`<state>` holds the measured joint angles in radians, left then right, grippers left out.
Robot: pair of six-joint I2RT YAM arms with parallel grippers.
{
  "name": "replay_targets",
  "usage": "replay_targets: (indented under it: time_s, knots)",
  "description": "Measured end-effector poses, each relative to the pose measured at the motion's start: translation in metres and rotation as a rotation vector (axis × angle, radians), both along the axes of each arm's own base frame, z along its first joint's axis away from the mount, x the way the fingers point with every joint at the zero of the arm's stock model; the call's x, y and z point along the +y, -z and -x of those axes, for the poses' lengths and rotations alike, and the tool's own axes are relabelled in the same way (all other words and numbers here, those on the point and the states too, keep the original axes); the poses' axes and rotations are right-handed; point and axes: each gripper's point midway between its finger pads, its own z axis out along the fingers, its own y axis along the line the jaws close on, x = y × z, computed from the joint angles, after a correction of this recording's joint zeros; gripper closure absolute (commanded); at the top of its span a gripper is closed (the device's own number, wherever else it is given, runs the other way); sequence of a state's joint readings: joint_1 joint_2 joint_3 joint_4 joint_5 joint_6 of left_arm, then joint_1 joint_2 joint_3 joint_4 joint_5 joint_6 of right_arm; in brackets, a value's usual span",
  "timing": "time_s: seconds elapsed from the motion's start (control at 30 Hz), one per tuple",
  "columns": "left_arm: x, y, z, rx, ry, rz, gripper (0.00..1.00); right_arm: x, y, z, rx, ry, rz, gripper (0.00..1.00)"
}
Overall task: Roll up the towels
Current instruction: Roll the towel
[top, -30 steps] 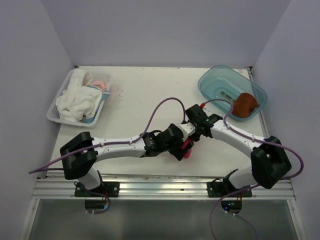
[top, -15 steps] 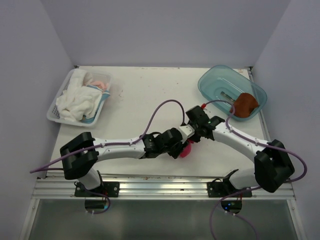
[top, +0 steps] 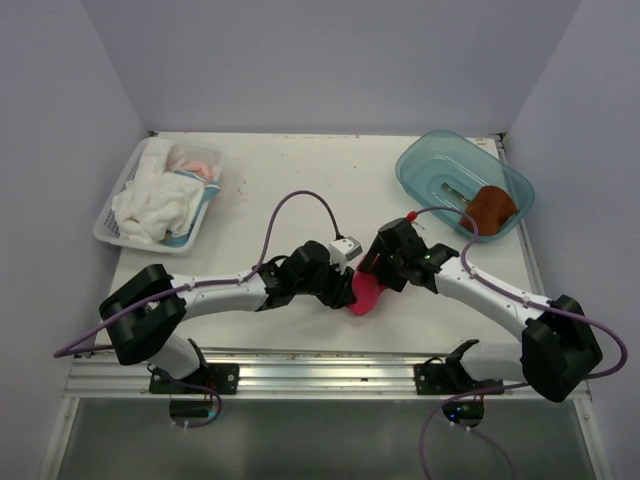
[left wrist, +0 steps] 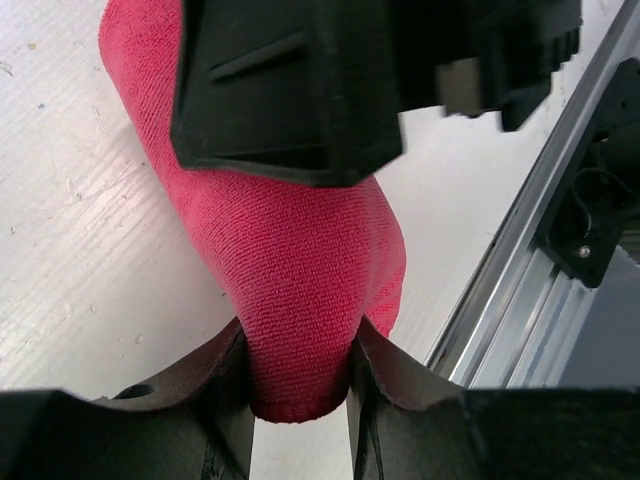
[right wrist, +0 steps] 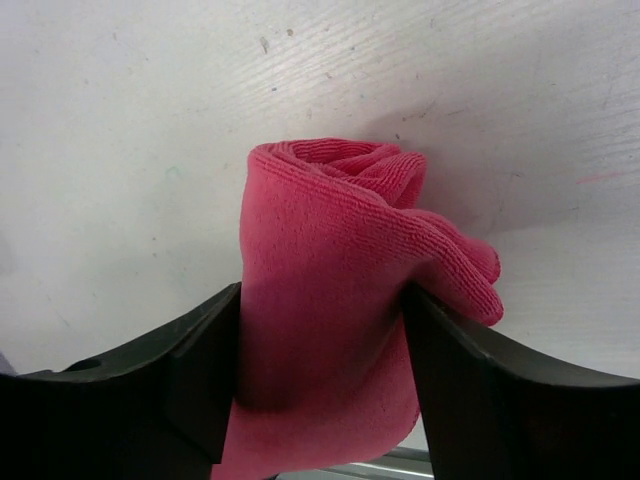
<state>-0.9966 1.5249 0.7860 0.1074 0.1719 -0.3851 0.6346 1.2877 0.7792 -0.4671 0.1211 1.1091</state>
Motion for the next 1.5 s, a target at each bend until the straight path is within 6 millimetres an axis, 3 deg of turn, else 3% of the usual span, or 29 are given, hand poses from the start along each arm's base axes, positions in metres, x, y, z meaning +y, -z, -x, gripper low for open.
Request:
replay_targets:
  time_s: [0.17, 0.57, 0.87, 1.17, 1.5]
  knots:
    - [0.005, 0.002, -0.001, 0.067, -0.005, 0.048, 0.77, 0.003, -0.008, -0.002, -0.03, 0.005, -0.038, 0.26]
    - [-0.002, -0.004, 0.006, 0.101, 0.022, 0.095, 0.78, 0.002, 0.01, 0.009, 0.033, 0.024, -0.054, 0.18]
    - [0.009, 0.027, 0.014, 0.174, 0.02, 0.103, 0.8, -0.005, 0.027, 0.022, 0.073, 0.045, -0.058, 0.16]
    - [0.005, 0.029, 0.016, 0.191, 0.035, 0.134, 0.81, -0.003, 0.031, 0.02, 0.045, 0.042, -0.079, 0.14]
    - [0.009, 0.043, 0.017, 0.209, 0.041, 0.135, 0.81, -0.012, 0.016, 0.026, -0.02, 0.037, -0.093, 0.11]
